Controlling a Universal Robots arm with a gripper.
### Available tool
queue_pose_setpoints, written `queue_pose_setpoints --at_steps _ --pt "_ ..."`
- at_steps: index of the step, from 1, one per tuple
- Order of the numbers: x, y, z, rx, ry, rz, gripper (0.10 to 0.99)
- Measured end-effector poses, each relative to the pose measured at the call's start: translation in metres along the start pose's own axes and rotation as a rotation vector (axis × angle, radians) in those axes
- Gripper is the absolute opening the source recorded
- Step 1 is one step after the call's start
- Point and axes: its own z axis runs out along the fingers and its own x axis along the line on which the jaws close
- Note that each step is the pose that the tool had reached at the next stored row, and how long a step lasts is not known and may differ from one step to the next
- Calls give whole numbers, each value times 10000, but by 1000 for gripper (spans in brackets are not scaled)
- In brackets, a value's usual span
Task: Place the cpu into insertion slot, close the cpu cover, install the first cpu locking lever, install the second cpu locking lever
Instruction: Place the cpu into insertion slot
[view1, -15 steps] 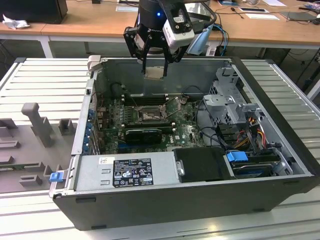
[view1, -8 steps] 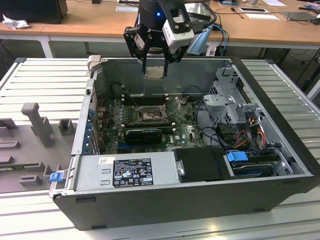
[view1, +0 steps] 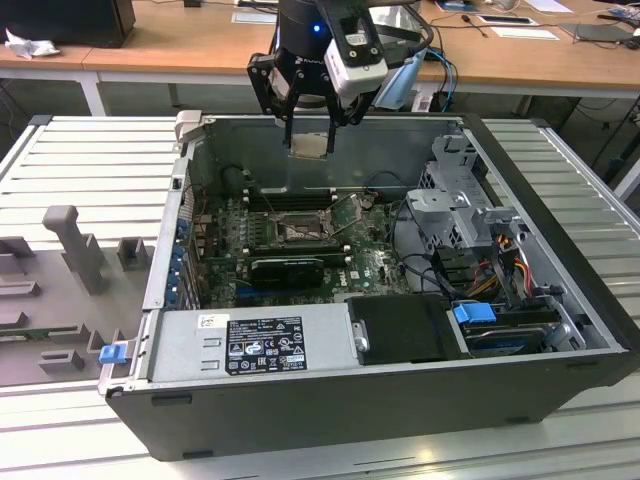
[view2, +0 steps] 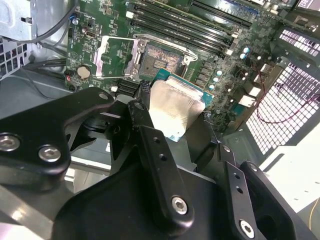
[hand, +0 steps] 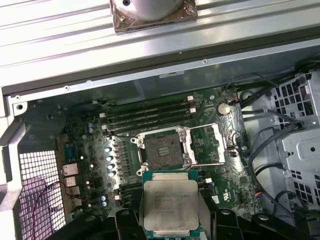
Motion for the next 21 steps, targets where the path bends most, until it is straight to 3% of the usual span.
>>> queue_pose_setpoints --at_steps 21 --pt "0 0 0 -5 -21 240 529"
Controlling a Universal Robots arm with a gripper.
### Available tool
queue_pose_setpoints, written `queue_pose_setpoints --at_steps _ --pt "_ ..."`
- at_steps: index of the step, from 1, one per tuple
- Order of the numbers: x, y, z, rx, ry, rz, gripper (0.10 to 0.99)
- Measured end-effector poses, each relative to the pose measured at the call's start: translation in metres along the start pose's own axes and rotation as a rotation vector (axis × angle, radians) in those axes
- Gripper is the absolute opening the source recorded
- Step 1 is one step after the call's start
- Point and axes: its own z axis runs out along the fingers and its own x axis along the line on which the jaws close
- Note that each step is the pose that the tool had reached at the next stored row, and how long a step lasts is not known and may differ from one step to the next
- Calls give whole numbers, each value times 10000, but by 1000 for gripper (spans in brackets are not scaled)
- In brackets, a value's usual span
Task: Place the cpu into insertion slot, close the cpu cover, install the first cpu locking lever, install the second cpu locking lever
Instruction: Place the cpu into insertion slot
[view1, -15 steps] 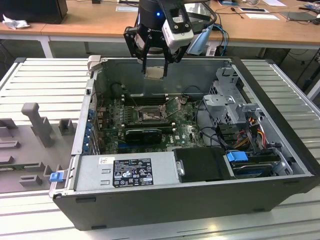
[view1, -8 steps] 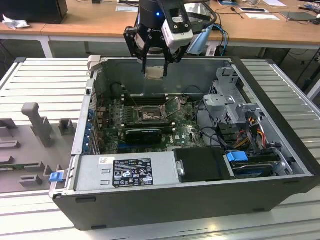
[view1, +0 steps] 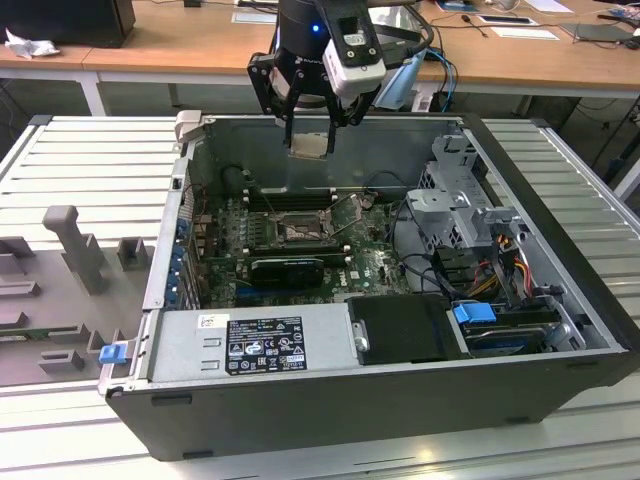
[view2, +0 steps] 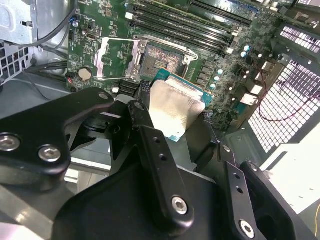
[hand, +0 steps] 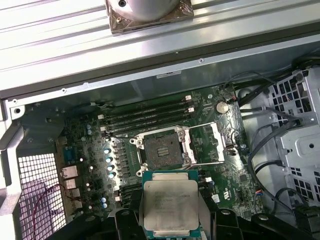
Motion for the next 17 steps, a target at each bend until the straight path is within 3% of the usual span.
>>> queue_pose_setpoints --at_steps 17 --pt "0 0 0 -4 -20 225 529"
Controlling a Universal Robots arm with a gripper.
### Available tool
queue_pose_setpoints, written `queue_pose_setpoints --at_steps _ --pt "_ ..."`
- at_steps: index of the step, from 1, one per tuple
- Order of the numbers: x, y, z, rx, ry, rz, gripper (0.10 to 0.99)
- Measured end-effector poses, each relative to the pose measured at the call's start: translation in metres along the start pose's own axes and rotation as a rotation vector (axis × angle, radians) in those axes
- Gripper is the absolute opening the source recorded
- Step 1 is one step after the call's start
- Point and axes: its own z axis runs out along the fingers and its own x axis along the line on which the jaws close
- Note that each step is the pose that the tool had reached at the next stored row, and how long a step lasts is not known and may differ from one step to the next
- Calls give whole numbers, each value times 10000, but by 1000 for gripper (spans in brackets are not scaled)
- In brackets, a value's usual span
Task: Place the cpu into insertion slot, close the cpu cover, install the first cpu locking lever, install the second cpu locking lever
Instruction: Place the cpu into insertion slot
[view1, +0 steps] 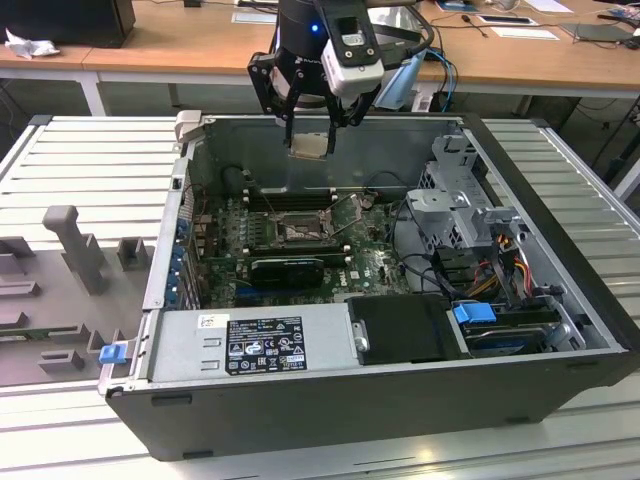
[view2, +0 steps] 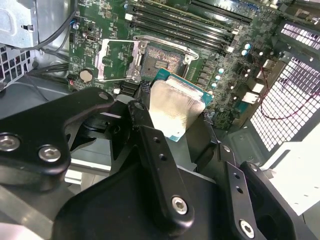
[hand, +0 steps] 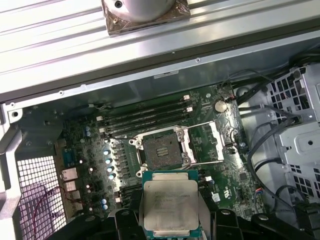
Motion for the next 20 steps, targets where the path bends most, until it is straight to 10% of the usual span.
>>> queue_pose_setpoints --at_steps 20 --pt "0 0 0 -5 -24 258 529"
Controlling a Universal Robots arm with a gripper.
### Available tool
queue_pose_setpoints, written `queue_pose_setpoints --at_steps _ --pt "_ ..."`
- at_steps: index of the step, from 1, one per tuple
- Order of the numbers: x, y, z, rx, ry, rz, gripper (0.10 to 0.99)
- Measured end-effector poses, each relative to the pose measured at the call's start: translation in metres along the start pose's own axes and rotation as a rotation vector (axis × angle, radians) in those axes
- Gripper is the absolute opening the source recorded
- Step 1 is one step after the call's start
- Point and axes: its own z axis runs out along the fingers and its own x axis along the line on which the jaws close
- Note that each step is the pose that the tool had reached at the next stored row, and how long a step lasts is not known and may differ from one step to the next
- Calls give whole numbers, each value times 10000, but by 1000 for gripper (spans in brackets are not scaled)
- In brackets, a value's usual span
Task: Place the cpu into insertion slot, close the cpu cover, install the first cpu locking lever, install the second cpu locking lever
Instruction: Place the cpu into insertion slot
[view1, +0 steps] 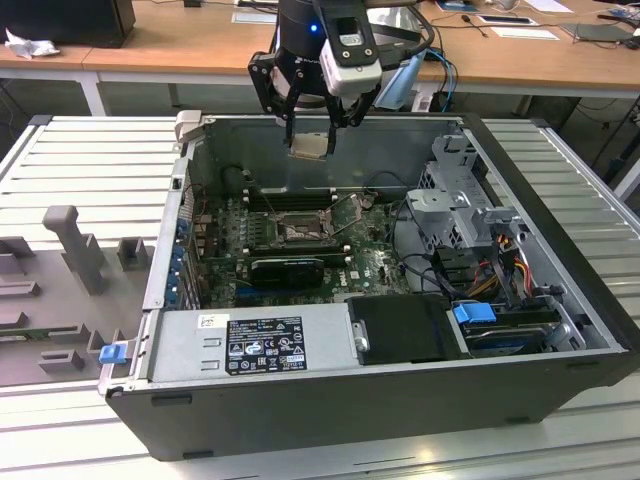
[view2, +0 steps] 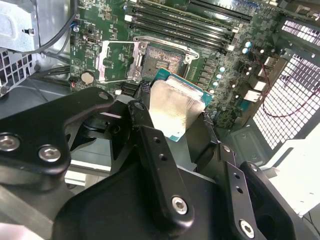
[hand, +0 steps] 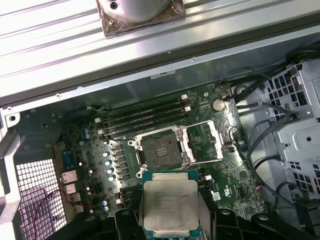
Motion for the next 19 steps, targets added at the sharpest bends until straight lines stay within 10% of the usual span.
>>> queue_pose_setpoints --at_steps 19 --pt "0 0 1 -5 -23 252 529"
